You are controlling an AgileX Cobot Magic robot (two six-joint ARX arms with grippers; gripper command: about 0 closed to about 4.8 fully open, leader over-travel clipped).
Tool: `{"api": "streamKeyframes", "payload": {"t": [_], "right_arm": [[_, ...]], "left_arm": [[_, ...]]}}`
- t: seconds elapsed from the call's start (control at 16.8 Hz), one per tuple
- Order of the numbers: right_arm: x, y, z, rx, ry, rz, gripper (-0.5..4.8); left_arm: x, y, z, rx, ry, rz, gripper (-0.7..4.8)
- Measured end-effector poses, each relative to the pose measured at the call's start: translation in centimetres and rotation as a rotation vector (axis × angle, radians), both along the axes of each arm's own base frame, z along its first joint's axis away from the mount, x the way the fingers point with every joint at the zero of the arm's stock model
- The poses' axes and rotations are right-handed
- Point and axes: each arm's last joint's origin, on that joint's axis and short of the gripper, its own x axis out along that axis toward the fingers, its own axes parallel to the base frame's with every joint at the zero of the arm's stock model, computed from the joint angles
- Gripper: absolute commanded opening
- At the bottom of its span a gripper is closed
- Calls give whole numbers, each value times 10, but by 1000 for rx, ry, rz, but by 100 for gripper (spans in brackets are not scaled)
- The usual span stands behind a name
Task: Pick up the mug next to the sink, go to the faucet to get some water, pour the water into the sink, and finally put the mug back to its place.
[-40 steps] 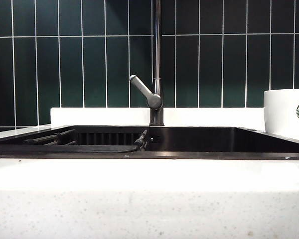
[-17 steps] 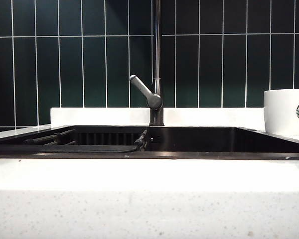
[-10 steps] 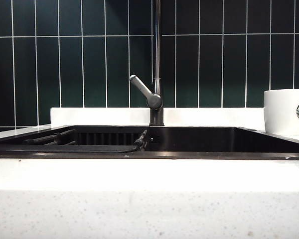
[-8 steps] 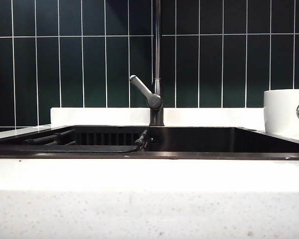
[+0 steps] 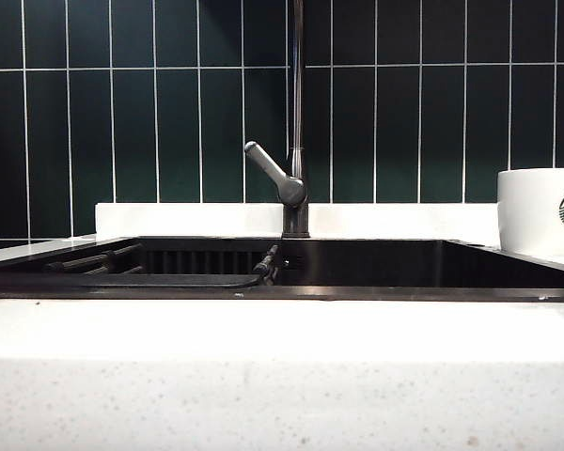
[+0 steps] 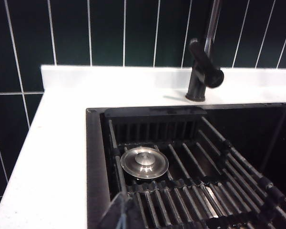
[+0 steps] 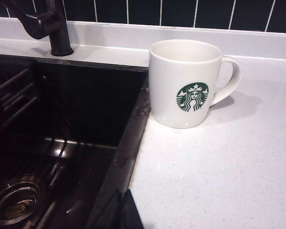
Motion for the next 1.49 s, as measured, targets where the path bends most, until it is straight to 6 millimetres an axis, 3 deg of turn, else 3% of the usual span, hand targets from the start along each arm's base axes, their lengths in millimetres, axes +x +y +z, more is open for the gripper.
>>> {"api": "streamKeyframes", "payload": {"t": [0.95, 1.49], "right_arm": [[0, 0, 0, 0, 3, -2, -6], [0, 0, 0, 0, 3, -1, -6]], "left_arm": [[0, 0, -10, 24, 104, 3, -5], [-18, 9, 10, -41, -116, 144, -5]]}}
